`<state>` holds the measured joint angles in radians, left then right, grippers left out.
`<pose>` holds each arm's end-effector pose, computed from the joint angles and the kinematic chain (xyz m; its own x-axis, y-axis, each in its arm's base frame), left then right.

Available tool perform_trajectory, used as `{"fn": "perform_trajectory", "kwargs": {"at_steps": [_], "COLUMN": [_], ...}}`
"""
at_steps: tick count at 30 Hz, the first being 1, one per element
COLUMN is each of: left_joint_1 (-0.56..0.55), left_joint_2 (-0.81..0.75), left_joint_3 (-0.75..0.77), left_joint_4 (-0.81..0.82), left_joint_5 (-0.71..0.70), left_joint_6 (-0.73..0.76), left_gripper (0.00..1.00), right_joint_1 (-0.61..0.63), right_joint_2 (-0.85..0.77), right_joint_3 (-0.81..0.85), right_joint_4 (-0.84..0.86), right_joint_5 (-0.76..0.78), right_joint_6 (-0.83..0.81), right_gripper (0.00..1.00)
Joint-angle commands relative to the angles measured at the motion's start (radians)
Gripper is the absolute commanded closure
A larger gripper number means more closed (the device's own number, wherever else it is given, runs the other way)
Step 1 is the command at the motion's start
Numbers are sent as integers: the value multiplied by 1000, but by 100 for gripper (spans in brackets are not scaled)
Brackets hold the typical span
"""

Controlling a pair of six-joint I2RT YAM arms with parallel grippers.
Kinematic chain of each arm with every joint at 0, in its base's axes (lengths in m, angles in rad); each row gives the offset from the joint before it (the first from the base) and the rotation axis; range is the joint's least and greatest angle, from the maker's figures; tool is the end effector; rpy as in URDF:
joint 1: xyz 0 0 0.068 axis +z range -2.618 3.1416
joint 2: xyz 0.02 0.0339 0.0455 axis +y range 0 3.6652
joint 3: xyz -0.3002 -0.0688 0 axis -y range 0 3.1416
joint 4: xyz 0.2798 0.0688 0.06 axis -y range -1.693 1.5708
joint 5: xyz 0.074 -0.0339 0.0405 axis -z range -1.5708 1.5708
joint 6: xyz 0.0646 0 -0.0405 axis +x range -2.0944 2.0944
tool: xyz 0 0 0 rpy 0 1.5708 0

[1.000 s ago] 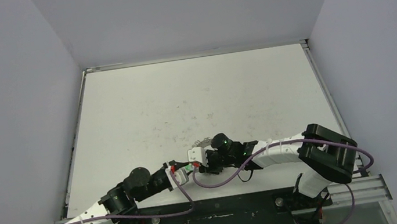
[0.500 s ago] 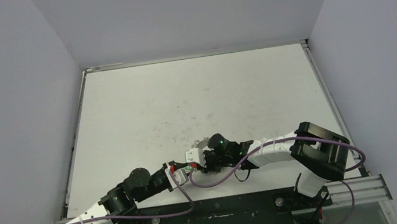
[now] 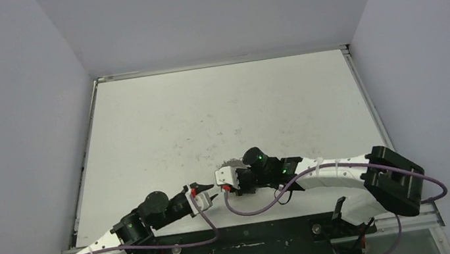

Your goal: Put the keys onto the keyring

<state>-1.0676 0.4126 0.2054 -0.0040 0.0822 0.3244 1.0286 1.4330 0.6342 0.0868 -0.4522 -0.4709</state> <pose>0.0756 -0.1484 0.2060 0.1948 0.3048 -0.9323 0.8965 0.3303 0.2953 0.1394 0.2861 0.1659 0.1266 -0.5808 -0.8042 -0.9917 -0.0928 -0.0891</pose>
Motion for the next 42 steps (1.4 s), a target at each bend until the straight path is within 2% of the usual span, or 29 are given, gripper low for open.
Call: {"fn": "perform_trajectory", "kwargs": {"at_steps": [1,8,17,25,33,36,39,42], "left_joint_1": [-5,-5,-5,-5,-5,-5,-5,-5], "left_joint_2": [-1,41,83,118,191,198,196,186], "left_joint_3": [-14,-20,-15,-21,-28,-31,-33,-32], "left_joint_4": [61,131,186,272,307,306,302,292], "left_joint_5": [11,72,173,228,247,222,200,185], "left_joint_6": [-6,48,154,153,137,141,142,136], "left_gripper": [72,71,70,78,80,86,98,100], "right_joint_1": [6,4,1,0,0,-1,-1,-1], "right_joint_2": [-134,-250,-274,-278,-292,-308,-321,-332], "right_joint_3": [6,-12,15,40,41,38,37,38], "right_joint_4": [-16,-35,-84,-114,-99,-98,-98,-100], "right_joint_5": [-62,-134,-232,-241,-246,-246,-246,-247], "right_joint_6": [-36,-53,-90,-82,-63,-62,-60,-60], "right_gripper": [100,100,100,100,100,100,100,100]}}
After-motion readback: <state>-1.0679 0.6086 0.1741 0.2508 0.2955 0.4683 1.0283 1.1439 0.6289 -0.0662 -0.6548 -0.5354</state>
